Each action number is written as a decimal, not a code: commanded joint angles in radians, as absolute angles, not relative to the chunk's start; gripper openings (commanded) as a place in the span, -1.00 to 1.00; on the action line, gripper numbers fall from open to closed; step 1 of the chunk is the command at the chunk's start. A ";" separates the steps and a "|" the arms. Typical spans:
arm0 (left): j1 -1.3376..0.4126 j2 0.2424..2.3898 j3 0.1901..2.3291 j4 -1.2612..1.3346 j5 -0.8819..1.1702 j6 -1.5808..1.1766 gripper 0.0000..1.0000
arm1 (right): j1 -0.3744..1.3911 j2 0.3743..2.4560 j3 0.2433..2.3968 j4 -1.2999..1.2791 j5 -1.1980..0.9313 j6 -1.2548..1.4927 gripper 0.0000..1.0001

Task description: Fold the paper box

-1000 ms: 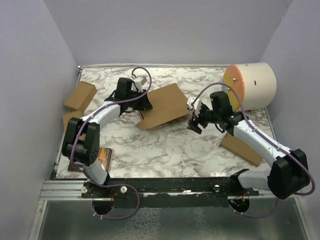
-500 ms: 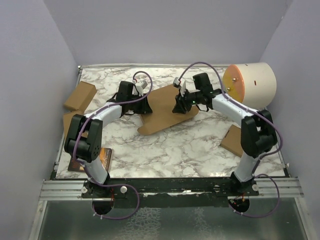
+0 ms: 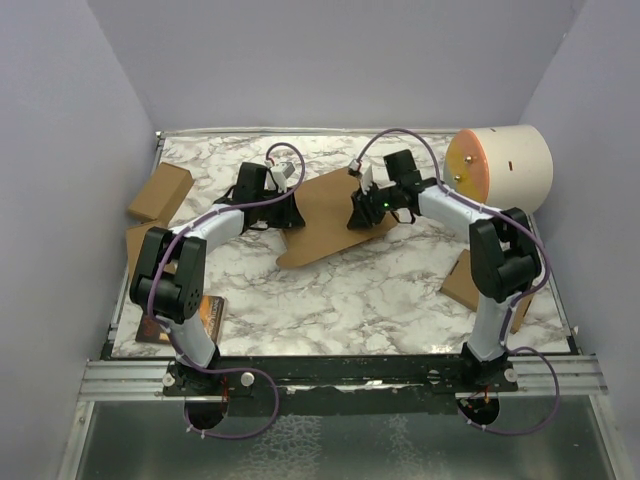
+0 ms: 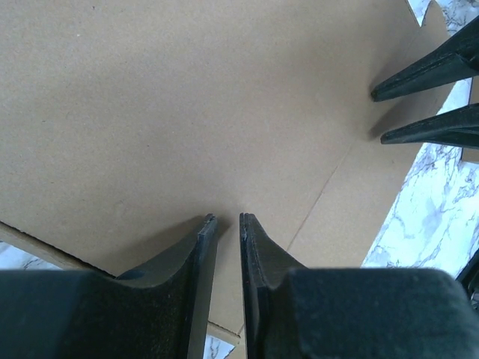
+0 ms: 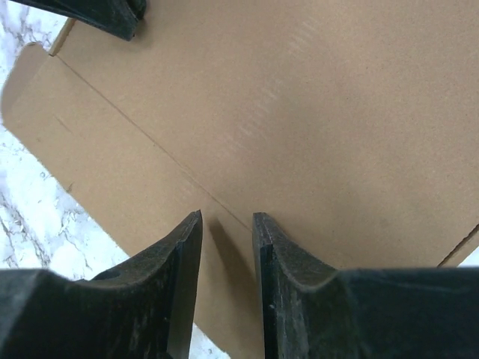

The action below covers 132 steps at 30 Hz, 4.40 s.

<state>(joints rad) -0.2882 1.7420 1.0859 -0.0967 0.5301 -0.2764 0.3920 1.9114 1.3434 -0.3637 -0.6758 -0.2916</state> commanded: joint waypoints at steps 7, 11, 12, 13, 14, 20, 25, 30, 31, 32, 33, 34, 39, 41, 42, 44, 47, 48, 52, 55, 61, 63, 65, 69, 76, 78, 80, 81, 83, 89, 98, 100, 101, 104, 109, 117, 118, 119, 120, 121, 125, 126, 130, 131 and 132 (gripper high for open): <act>-0.286 1.571 1.060 -0.047 0.531 -0.341 -0.42 | 0.306 1.813 1.356 -0.342 -0.914 -0.272 -0.03; -0.281 1.463 0.960 0.042 0.483 -0.384 -0.34 | 0.259 1.825 1.350 -0.281 -0.869 -0.194 0.18; -0.276 1.433 0.926 0.069 0.462 -0.399 -0.28 | 0.246 1.832 1.347 -0.264 -0.850 -0.170 0.24; -0.272 1.399 0.888 0.093 0.441 -0.411 -0.22 | 0.235 1.842 1.345 -0.250 -0.830 -0.148 0.28; -0.267 1.369 0.853 0.121 0.420 -0.422 -0.13 | 0.224 1.852 1.344 -0.238 -0.814 -0.126 0.29; -0.192 1.245 0.628 0.314 0.398 -0.563 0.58 | 0.181 1.949 1.374 -0.212 -0.771 -0.029 0.28; -0.123 1.293 0.563 0.433 0.526 -0.692 0.61 | 0.175 2.015 1.409 -0.220 -0.751 0.022 0.21; -0.102 1.351 0.529 0.514 0.559 -0.750 0.61 | 0.156 2.052 1.410 -0.213 -0.747 0.065 -0.07; -0.100 1.361 0.527 0.517 0.557 -0.752 0.61 | 0.153 2.057 1.406 -0.211 -0.746 0.071 -0.19; -0.099 1.373 0.525 0.520 0.557 -0.755 0.61 | 0.150 2.060 1.401 -0.208 -0.746 0.074 -0.28; -0.098 1.386 0.524 0.524 0.558 -0.759 0.61 | 0.147 2.066 1.397 -0.207 -0.747 0.077 -0.31; -0.097 1.398 0.520 0.531 0.558 -0.765 0.62 | 0.144 2.069 1.394 -0.208 -0.749 0.079 -0.34; -0.096 1.462 0.505 0.605 0.564 -0.809 0.62 | 0.124 2.079 1.367 -0.200 -0.772 0.095 -0.53; -0.097 1.483 0.499 0.642 0.568 -0.831 0.62 | 0.115 2.084 1.355 -0.193 -0.786 0.106 -0.57; -0.097 1.496 0.497 0.660 0.568 -0.842 0.62 | 0.112 2.087 1.350 -0.192 -0.792 0.110 -0.58; -0.097 1.516 0.488 0.708 0.568 -0.868 0.62 | 0.105 2.094 1.343 -0.190 -0.798 0.117 -0.59; -0.099 1.551 0.472 0.785 0.572 -0.915 0.63 | 0.096 2.104 1.332 -0.186 -0.800 0.127 -0.69; -0.101 1.562 0.466 0.808 0.571 -0.928 0.67 | 0.093 2.106 1.329 -0.185 -0.800 0.131 -0.70; -0.113 1.605 0.463 0.859 0.557 -0.960 0.72 | 0.085 2.113 1.313 -0.175 -0.802 0.145 -0.72; -0.129 1.631 0.467 0.885 0.540 -0.973 0.73 | 0.078 2.118 1.310 -0.173 -0.801 0.154 -0.74; -0.151 1.675 0.476 0.920 0.506 -0.992 0.75 | 0.058 2.128 1.303 -0.171 -0.792 0.167 -0.75; -0.152 1.684 0.473 0.940 0.501 -1.003 0.75 | 0.051 2.132 1.301 -0.172 -0.787 0.168 -0.75; -0.154 1.689 0.470 0.947 0.494 -1.007 0.75 | 0.047 2.132 1.299 -0.170 -0.791 0.169 -0.76; -0.159 1.690 0.463 0.947 0.479 -1.010 0.75 | 0.046 2.130 1.294 -0.169 -0.785 0.171 -0.76; -0.162 1.722 0.467 0.969 0.482 -1.014 0.75 | 0.043 2.116 1.294 -0.161 -0.860 0.136 -0.70; -0.161 1.724 0.472 0.966 0.484 -1.007 0.75 | 0.046 2.111 1.318 -0.179 -0.898 0.102 -0.61; -0.162 1.723 0.476 0.955 0.486 -0.996 0.75 | 0.047 2.105 1.346 -0.191 -0.911 0.082 -0.52; -0.162 1.723 0.478 0.950 0.485 -0.993 0.75 | 0.049 2.104 1.357 -0.195 -0.918 0.076 -0.48; -0.162 1.720 0.479 0.940 0.484 -0.986 0.75 | 0.054 2.108 1.381 -0.205 -0.939 0.065 -0.42; -0.161 1.703 0.482 0.898 0.479 -0.959 0.75 | 0.083 2.146 1.451 -0.232 -0.960 0.050 -0.20; -0.157 1.655 0.482 0.836 0.457 -0.924 0.75 | 0.092 2.236 1.584 -0.239 -1.029 0.112 -0.11; -0.150 1.647 0.477 0.833 0.452 -0.924 0.75 | 0.096 2.241 1.597 -0.227 -1.057 0.131 -0.07; -0.145 1.643 0.474 0.831 0.451 -0.925 0.75 | 0.099 2.241 1.602 -0.221 -1.072 0.137 -0.04; -0.128 1.624 0.462 0.827 0.447 -0.925 0.75 | 0.107 2.240 1.619 -0.204 -1.101 0.159 0.05; -0.114 1.607 0.457 0.819 0.452 -0.926 0.75 | 0.118 2.270 1.684 -0.207 -1.080 0.189 0.13; -0.109 1.609 0.457 0.815 0.462 -0.927 0.75 | 0.136 2.347 1.754 -0.256 -1.023 0.190 0.08; -0.109 1.610 0.457 0.817 0.463 -0.928 0.75 | 0.137 2.353 1.757 -0.257 -1.022 0.189 0.06; -0.109 1.614 0.457 0.819 0.464 -0.929 0.75 | 0.138 2.358 1.759 -0.260 -1.022 0.190 0.04; -0.109 1.614 0.456 0.820 0.464 -0.932 0.75 | 0.138 2.364 1.761 -0.261 -1.020 0.191 0.01; -0.108 1.617 0.457 0.819 0.465 -0.934 0.75 | 0.138 2.368 1.759 -0.261 -1.015 0.197 -0.03; -0.109 1.630 0.449 0.839 0.462 -0.954 0.76 | 0.137 2.372 1.736 -0.236 -1.001 0.235 -0.38; -0.109 1.635 0.446 0.851 0.464 -0.960 0.76 | 0.137 2.372 1.727 -0.228 -0.999 0.247 -0.45; -0.109 1.649 0.442 0.876 0.462 -0.980 0.76 | 0.135 2.372 1.680 -0.200 -0.972 0.291 -0.64; -0.109 1.650 0.441 0.877 0.459 -0.984 0.76 | 0.133 2.375 1.668 -0.191 -0.970 0.304 -0.65; -0.109 1.653 0.440 0.879 0.453 -0.987 0.77 | 0.132 2.376 1.654 -0.184 -0.970 0.317 -0.67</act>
